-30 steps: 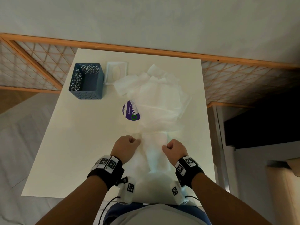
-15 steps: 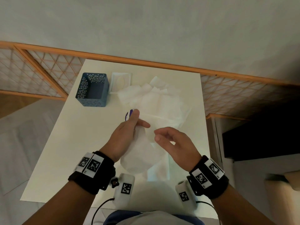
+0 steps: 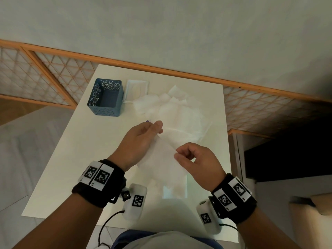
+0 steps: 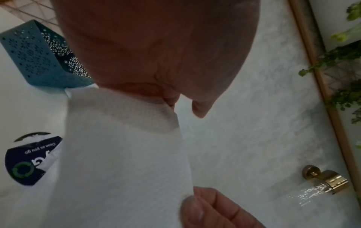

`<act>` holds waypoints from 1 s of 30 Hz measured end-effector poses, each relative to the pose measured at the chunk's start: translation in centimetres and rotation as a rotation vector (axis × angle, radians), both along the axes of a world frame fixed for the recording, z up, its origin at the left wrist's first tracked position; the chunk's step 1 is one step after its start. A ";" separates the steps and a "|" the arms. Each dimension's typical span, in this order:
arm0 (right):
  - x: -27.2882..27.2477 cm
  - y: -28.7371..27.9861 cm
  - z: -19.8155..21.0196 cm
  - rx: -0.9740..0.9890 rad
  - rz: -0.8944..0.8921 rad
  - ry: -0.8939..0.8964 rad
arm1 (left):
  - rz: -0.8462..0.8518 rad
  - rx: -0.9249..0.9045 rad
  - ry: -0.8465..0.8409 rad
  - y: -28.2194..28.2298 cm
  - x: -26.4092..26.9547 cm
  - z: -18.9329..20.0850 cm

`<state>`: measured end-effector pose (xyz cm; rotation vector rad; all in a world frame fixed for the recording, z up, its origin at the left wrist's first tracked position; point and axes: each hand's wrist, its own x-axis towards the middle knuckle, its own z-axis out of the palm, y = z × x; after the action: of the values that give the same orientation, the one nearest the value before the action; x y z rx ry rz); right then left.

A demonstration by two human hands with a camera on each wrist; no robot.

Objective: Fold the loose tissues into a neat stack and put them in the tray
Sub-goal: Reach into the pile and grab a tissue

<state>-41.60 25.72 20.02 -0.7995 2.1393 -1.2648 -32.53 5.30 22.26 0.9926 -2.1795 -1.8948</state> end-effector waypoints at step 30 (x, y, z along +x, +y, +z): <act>-0.5 3.2 -8.5 -0.020 -0.297 -0.950 | 0.120 0.494 -0.212 6.0 2.8 -11.4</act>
<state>-42.09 28.93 11.48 0.1525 1.4689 -1.4145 -29.71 11.30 10.83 1.4197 -1.7180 -2.4220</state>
